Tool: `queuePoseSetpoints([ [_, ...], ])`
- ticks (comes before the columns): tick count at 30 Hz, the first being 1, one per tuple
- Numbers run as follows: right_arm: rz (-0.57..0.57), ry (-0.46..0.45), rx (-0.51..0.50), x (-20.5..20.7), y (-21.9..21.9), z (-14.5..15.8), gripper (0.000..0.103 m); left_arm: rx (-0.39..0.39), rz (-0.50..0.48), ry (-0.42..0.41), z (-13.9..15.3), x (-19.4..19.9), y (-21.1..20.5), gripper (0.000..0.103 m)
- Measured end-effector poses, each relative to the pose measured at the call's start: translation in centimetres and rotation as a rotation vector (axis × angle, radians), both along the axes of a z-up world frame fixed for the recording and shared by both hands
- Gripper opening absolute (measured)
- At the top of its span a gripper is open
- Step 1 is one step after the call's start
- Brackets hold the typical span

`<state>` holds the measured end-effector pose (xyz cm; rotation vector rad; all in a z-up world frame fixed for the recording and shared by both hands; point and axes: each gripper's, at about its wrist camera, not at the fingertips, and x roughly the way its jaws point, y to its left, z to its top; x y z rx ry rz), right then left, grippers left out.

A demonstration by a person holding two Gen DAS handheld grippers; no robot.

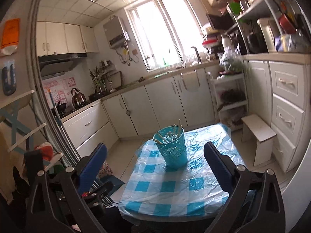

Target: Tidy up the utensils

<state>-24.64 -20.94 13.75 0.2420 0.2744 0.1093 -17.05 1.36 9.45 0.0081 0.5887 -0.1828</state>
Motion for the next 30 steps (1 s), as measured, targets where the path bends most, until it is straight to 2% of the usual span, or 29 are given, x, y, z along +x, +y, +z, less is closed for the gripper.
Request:
queuePoseSetpoints([
  [6, -0.002, -0.025, -0.012, -3.5, 1.3, -0.9, 0.096, 0.019, 0.004, -0.001, 0.5, -2.2, -0.2, 0.095],
  [10, -0.016, -0.032, -0.013, -4.9, 1.4, -1.2, 0.096, 0.004, 0.023, -0.027, 1.2, -3.7, 0.3, 0.095],
  [30, 0.013, -0.048, -0.036, -6.8, 2.2, -1.1, 0.096, -0.008, 0.046, -0.076, 2.4, -6.0, 0.8, 0.095],
])
